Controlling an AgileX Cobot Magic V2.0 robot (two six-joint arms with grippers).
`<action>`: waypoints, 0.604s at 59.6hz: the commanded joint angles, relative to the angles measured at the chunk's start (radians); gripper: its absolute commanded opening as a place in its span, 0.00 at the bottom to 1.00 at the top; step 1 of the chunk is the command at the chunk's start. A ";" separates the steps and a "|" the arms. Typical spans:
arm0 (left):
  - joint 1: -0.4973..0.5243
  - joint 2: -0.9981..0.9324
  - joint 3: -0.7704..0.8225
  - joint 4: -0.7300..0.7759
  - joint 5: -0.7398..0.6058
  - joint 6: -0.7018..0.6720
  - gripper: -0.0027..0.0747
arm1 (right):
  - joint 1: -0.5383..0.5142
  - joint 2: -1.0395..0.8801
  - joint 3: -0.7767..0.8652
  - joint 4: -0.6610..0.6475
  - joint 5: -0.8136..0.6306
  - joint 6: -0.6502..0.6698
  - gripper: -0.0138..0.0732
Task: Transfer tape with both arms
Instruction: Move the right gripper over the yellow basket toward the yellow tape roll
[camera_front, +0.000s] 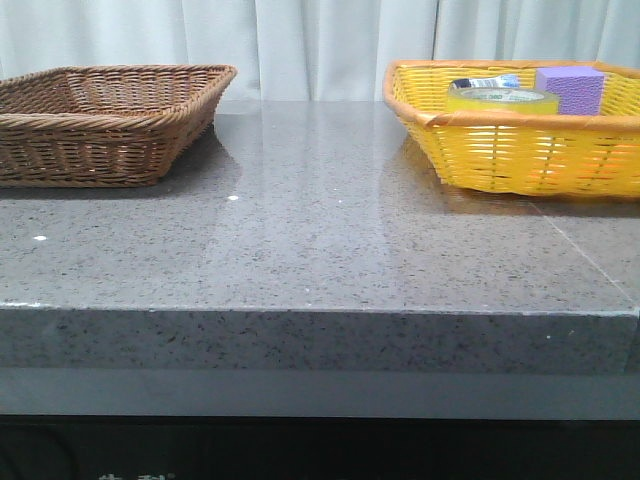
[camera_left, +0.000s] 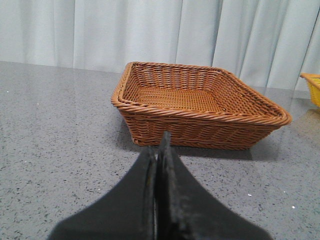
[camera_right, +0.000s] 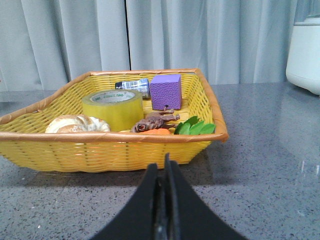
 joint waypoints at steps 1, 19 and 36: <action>0.002 -0.017 0.039 0.000 -0.082 -0.011 0.01 | -0.006 -0.026 -0.027 -0.011 -0.072 -0.002 0.08; 0.002 -0.016 -0.042 0.000 -0.142 -0.011 0.01 | -0.006 -0.026 -0.078 -0.001 -0.080 -0.002 0.08; 0.002 0.054 -0.336 0.000 0.038 -0.011 0.01 | -0.006 -0.018 -0.332 0.002 0.121 -0.002 0.08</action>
